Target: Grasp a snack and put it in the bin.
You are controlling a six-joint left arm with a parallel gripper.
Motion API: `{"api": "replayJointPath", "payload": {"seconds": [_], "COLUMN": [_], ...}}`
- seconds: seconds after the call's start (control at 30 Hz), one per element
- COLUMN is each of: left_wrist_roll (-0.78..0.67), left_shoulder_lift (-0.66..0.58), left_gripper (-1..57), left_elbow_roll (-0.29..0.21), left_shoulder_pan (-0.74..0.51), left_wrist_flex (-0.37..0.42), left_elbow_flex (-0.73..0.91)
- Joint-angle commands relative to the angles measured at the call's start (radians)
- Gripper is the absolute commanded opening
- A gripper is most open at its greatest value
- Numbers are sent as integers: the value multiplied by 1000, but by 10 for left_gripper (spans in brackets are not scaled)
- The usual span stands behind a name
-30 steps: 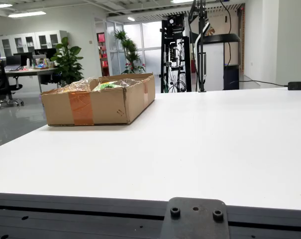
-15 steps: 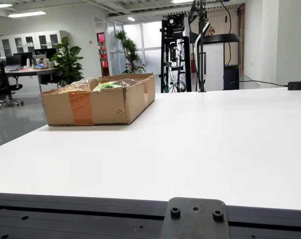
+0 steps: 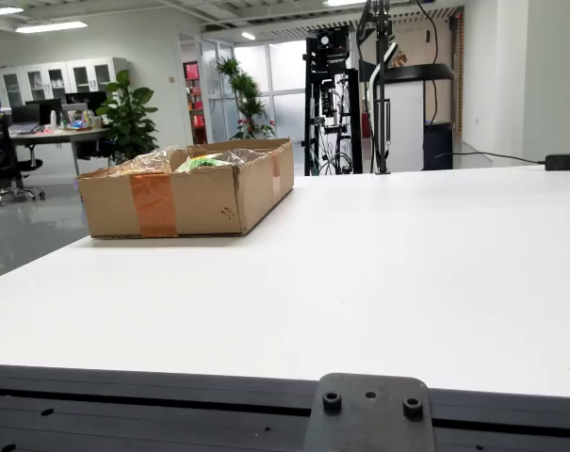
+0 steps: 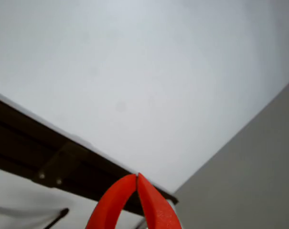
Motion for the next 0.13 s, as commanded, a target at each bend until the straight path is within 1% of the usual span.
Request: {"api": "replayJointPath", "payload": {"seconds": [0.03,0.13], "left_wrist_roll": [0,0], "left_shoulder_lift": [0,0], "left_gripper": [4,4], "left_elbow_roll": [0,0], "left_shoulder_pan": [1,1], "left_wrist_flex": [0,0], "left_elbow_flex": [0,0]}}
